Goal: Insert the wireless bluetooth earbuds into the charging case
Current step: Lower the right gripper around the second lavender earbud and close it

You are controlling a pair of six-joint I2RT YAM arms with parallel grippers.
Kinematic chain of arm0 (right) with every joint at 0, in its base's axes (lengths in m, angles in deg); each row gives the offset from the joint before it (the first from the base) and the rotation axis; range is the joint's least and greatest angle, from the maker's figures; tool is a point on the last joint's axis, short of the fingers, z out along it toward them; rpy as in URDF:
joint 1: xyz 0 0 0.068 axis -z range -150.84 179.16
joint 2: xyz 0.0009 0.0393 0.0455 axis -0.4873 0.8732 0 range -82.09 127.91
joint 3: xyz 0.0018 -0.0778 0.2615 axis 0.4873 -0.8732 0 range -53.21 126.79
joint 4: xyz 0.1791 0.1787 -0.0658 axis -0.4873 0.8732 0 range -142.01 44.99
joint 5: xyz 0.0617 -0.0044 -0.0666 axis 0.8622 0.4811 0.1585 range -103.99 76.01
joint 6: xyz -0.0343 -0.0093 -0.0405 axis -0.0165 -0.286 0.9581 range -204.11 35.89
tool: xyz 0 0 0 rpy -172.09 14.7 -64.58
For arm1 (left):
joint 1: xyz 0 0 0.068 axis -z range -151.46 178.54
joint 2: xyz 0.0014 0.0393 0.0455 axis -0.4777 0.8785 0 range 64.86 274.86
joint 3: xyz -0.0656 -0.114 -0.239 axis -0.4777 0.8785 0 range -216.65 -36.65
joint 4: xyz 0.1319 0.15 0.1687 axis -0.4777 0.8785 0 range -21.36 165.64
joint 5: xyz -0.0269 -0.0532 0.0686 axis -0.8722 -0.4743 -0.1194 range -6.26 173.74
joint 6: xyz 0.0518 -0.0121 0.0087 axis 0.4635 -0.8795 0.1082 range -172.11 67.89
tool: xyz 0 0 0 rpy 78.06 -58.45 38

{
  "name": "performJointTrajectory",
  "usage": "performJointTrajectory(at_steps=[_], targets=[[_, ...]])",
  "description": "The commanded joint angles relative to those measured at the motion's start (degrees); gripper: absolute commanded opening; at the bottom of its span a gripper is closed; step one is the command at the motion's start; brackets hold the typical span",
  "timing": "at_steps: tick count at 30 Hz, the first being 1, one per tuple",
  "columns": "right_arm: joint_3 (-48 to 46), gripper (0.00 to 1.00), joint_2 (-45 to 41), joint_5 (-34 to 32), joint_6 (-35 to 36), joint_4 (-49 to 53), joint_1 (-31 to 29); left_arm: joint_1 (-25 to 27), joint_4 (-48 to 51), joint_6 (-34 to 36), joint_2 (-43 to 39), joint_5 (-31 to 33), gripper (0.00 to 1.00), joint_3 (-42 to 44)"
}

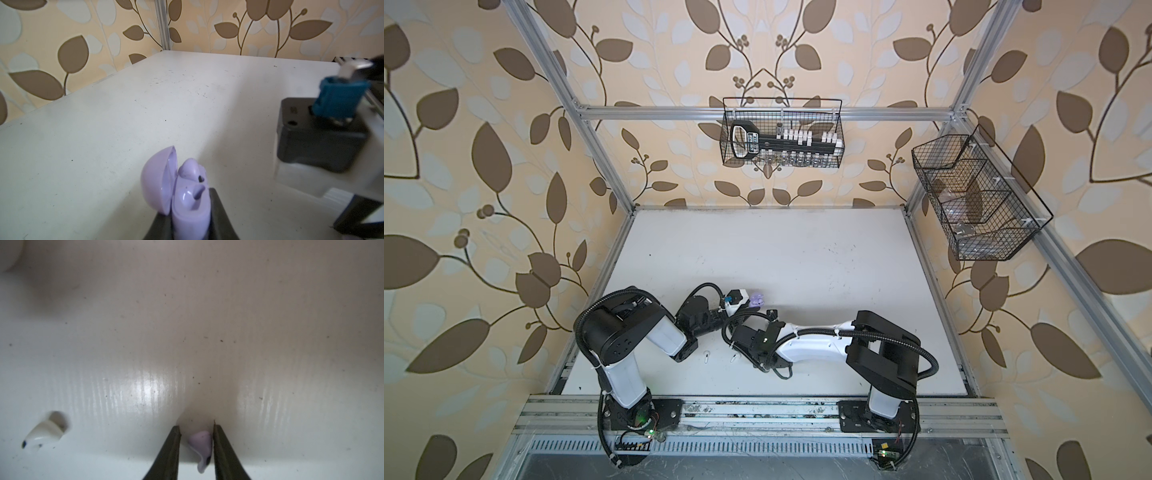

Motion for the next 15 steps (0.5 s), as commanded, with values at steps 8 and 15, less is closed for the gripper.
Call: performJointTrajectory(at_steps=[8,15], targets=[[0.8,0.26,0.5,-0.5,0.2,2.7,-0.1,-0.6,-3.6,0.9,-0.5,-0.5,0.08,-0.7],[0.6,0.21,0.6,-0.3,0.2,2.6,-0.3,-0.7,-3.7,0.9,-0.5,-0.5,0.08,-0.7]])
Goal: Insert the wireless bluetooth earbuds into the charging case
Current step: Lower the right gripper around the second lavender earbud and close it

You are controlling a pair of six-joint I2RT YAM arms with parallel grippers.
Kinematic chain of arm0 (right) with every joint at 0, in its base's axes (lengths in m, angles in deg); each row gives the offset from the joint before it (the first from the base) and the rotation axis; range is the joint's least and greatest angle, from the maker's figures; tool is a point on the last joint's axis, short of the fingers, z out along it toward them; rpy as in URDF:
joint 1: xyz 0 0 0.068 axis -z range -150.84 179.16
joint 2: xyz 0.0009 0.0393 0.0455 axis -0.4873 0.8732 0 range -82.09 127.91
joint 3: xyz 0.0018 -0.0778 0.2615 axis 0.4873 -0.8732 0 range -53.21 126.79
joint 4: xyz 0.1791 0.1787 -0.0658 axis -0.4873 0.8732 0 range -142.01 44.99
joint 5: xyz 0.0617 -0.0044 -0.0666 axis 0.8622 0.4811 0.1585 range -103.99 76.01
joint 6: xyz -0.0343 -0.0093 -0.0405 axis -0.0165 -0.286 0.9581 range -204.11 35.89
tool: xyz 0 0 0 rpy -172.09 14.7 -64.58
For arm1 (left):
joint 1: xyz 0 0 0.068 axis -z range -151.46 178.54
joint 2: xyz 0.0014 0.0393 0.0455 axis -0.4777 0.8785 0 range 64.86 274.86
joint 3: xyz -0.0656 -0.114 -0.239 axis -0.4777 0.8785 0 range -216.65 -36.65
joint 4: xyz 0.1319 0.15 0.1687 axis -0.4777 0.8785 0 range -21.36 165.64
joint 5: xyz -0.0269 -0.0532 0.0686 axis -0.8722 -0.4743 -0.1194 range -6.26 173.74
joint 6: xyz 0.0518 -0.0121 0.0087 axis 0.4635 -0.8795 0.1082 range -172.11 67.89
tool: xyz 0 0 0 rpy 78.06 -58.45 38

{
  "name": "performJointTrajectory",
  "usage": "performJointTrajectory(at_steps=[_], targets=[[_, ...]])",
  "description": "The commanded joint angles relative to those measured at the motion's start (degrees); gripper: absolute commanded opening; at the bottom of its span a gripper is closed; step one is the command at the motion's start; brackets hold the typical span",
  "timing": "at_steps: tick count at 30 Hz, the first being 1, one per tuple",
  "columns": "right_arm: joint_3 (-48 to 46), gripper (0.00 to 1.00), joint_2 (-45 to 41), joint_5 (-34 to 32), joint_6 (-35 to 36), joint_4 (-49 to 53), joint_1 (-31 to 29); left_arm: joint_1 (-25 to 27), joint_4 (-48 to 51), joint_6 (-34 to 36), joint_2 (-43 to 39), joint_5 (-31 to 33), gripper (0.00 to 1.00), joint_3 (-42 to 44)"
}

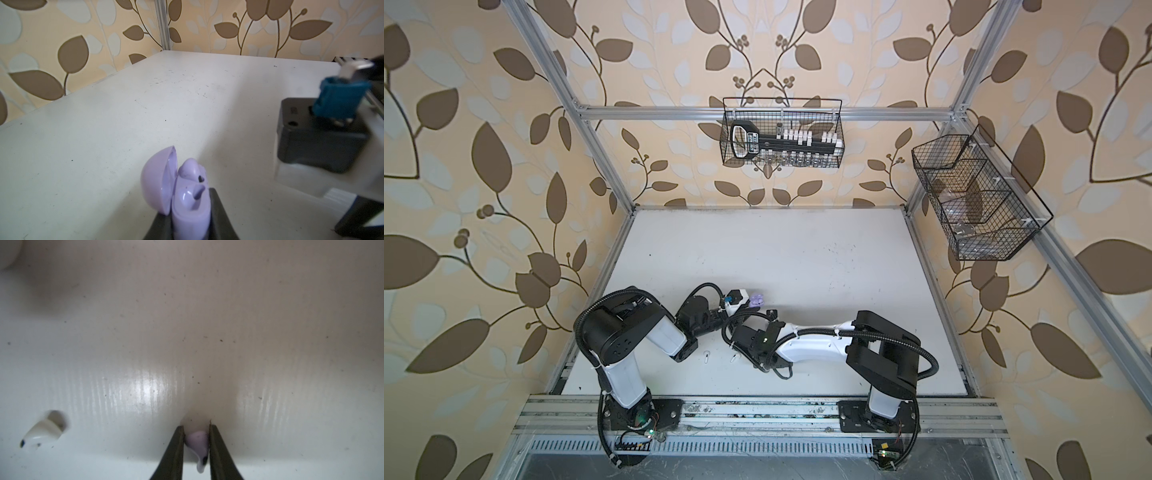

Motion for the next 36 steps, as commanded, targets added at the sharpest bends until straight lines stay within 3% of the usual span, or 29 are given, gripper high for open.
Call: performJointTrajectory(at_steps=[1,18,36], targets=[[0.6,0.21,0.5,-0.3,0.0,2.4,-0.3,-0.7,-3.7,0.8,-0.5,-0.5,0.08,-0.7],[0.0,0.17,-1.5,-0.9,-0.4,2.3,-0.7,-0.6,-3.7,0.9,-0.5,-0.4,0.08,-0.7],[-1.9,0.19,-1.7,0.0,-0.3,1.6,-1.0,-0.6,-3.7,0.8,-0.4,-0.4,0.08,-0.7]])
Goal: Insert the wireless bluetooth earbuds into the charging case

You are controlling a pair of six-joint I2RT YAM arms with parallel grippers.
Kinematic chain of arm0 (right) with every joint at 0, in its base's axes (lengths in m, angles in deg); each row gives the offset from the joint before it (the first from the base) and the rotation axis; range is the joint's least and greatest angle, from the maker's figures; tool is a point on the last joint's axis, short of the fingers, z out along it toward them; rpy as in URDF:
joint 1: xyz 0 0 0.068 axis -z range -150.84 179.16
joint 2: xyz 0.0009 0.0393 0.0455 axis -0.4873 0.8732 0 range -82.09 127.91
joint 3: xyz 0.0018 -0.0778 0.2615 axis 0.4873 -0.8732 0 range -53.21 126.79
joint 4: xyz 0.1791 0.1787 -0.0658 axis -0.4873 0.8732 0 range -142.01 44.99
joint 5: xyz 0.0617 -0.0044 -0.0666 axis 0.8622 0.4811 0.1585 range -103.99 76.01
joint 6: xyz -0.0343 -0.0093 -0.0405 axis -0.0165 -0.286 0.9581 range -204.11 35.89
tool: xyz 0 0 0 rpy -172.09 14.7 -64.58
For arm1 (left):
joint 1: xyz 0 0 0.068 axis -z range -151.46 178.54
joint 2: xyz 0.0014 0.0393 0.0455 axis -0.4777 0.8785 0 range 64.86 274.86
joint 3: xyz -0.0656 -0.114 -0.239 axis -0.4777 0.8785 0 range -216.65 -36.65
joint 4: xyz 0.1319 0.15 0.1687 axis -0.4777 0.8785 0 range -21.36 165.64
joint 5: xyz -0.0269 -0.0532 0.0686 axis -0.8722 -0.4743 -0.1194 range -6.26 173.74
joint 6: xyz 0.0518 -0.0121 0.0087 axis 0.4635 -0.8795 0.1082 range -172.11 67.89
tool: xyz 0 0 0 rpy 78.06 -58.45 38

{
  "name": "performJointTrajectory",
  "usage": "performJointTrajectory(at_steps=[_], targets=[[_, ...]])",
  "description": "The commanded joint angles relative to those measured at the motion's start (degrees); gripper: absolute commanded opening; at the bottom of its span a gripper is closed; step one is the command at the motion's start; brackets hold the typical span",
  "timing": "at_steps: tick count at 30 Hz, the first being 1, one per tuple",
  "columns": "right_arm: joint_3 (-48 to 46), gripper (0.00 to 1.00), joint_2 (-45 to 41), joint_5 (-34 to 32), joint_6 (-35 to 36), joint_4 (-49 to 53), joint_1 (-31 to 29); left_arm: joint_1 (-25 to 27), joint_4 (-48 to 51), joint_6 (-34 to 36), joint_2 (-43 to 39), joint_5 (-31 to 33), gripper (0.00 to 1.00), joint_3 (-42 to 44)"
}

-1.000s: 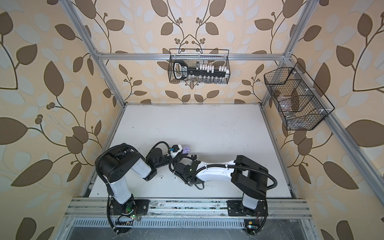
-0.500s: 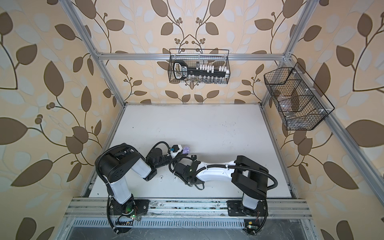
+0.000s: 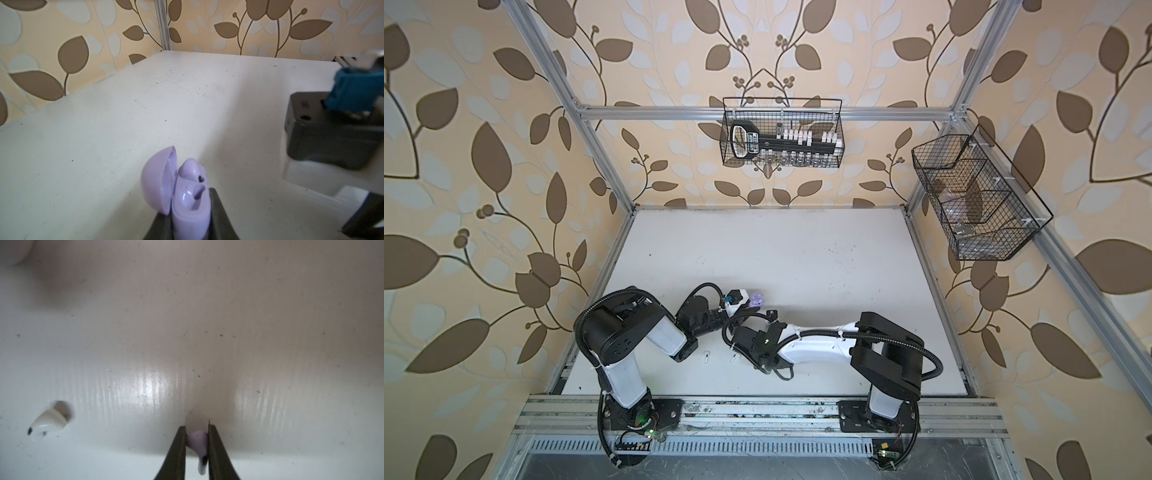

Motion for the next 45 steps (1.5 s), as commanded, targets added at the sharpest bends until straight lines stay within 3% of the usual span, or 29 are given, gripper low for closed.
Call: performJointTrajectory(at_steps=[1,16,30,45], targets=[[-1.3,0.20,-0.4,0.2,-0.2,1.5,-0.3,-0.7,-3.7,0.7,-0.5,-0.5,0.08,-0.7],[-1.5,0.25,-0.9,5.5,3.9,4.1,1.6,-0.7,-3.7,1.0,-0.6,-0.5,0.08,-0.5],[0.2,0.25,-1.3,9.6,8.8,6.7,5.3,-0.6,-3.7,1.0,-0.7,-0.6,0.08,-0.5],[2.4,0.25,0.4,11.6,9.3,4.2,6.1,-0.7,-3.7,1.0,-0.6,-0.6,0.08,-0.4]])
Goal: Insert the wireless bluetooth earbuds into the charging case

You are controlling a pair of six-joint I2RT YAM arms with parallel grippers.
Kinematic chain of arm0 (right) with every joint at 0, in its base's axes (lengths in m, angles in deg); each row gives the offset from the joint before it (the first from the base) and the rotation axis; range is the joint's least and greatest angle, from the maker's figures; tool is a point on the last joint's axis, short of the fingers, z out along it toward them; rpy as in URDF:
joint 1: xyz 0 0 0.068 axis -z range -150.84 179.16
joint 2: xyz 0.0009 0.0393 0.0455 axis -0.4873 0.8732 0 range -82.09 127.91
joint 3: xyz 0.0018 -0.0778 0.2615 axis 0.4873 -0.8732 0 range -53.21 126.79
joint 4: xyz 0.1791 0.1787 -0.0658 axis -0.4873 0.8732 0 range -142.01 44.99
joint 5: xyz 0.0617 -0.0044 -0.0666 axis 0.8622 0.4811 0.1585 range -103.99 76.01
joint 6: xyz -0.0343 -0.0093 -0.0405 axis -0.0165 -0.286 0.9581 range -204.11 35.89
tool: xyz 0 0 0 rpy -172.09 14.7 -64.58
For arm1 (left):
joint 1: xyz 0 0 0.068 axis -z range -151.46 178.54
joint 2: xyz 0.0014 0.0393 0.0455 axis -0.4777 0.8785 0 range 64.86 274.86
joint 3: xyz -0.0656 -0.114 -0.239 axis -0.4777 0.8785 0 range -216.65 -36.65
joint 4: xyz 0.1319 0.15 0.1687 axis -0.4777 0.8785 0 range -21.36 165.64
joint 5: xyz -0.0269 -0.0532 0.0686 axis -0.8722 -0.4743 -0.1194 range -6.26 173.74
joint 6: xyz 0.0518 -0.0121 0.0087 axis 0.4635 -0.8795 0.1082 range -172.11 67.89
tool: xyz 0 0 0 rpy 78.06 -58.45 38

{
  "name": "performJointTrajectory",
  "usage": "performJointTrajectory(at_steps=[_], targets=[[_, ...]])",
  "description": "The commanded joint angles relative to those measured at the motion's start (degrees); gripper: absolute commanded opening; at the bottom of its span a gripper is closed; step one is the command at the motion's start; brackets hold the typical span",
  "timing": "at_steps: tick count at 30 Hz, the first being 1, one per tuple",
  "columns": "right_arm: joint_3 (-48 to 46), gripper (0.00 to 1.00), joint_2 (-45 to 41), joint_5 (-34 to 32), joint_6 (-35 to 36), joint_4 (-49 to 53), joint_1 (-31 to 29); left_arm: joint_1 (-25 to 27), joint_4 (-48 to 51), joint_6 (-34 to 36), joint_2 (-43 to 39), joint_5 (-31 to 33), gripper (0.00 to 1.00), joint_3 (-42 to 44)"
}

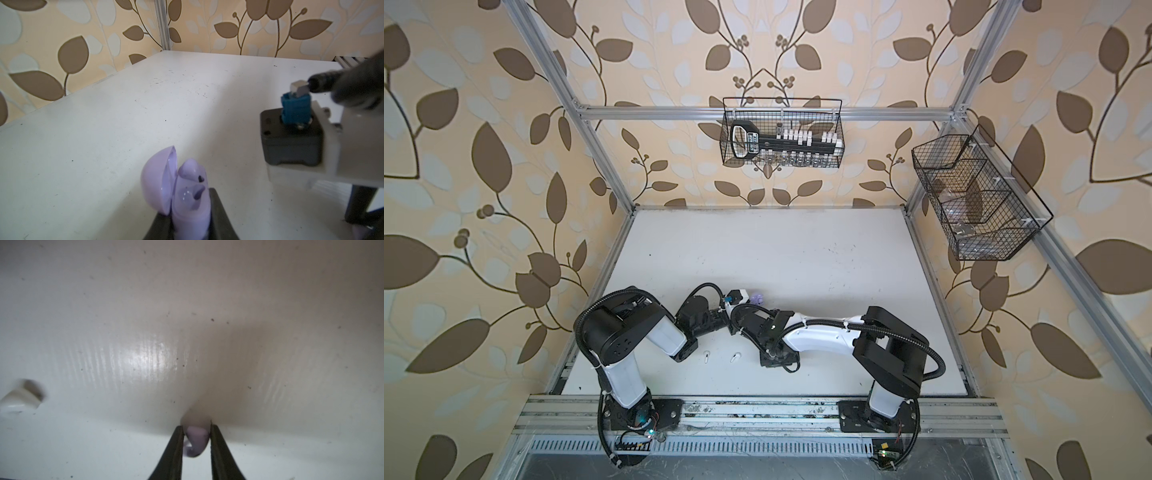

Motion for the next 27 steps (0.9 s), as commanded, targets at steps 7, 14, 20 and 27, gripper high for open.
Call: performJointTrajectory(at_steps=[7,14,20,27], targets=[[2.8,0.25,2.4,-0.4,0.5,1.5,-0.3,-0.6,-3.7,1.1,-0.7,-0.6,0.08,-0.4],[4.0,0.25,3.2,-2.1,1.6,3.9,-0.8,-0.7,-3.7,1.1,-0.7,-0.7,0.08,-0.4],[4.2,0.25,3.2,-2.7,2.6,5.3,-0.8,-0.6,-3.7,1.1,-0.7,-0.7,0.08,-0.3],[4.7,0.24,3.8,-2.4,2.9,5.1,-1.2,-0.7,-3.7,1.1,-0.7,-0.7,0.08,-0.3]])
